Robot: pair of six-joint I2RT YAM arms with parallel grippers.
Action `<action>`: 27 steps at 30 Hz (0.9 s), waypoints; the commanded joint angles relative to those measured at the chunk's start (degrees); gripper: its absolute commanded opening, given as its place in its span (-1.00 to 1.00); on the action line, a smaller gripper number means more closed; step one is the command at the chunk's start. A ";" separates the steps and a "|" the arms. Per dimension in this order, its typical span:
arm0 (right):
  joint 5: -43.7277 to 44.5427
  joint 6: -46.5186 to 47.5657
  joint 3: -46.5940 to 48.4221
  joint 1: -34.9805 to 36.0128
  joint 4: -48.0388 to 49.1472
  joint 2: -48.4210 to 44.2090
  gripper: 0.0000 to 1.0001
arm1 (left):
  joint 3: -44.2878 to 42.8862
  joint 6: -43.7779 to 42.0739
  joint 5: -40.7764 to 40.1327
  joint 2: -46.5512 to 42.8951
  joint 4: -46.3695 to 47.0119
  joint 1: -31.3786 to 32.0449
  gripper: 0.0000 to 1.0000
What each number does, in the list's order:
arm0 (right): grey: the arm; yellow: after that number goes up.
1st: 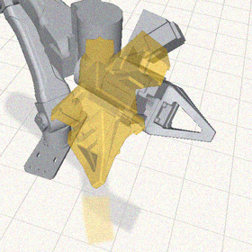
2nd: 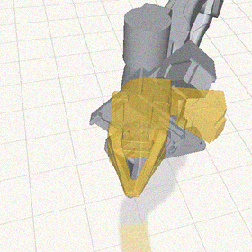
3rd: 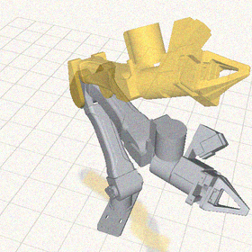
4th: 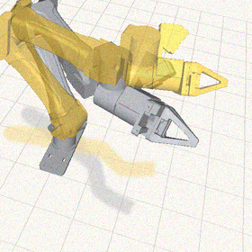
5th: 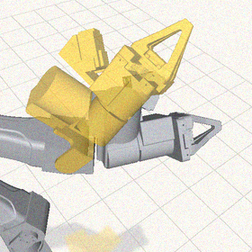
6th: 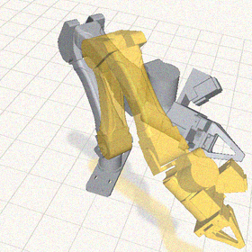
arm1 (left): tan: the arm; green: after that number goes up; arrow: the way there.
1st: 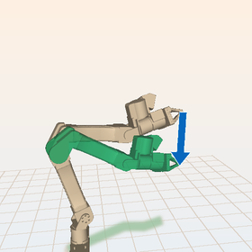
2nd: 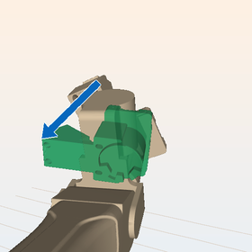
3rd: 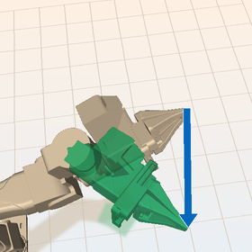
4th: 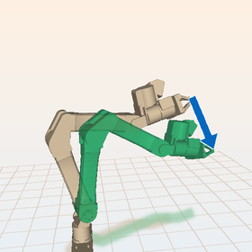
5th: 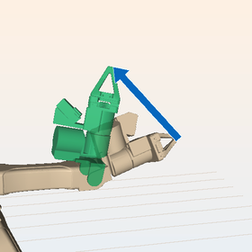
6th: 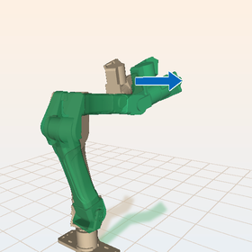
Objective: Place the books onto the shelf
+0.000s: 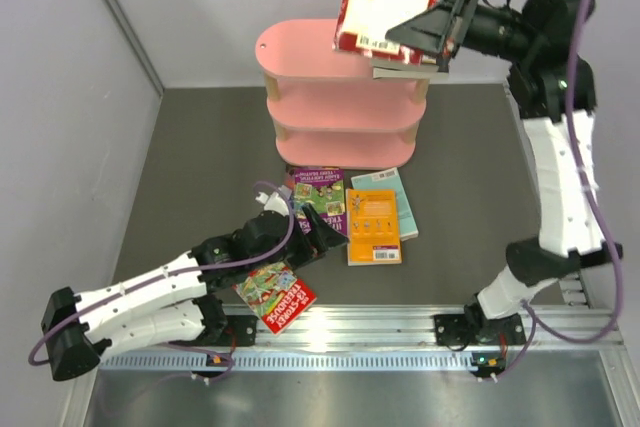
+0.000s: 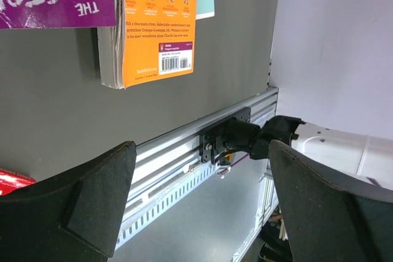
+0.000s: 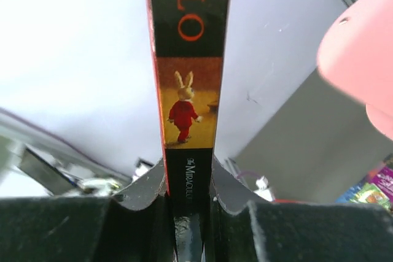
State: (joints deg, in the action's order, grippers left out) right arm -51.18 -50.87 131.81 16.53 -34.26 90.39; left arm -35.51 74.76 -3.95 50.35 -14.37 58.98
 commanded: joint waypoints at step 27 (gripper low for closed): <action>-28.19 -69.21 -5.42 -18.91 58.19 18.77 -0.72 | -4.74 -5.32 -11.79 -0.71 -1.63 -1.32 0.93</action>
State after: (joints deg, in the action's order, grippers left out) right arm -79.96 -114.26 125.89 -2.48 24.45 112.03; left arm -36.16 71.18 -15.99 47.44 -17.93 57.89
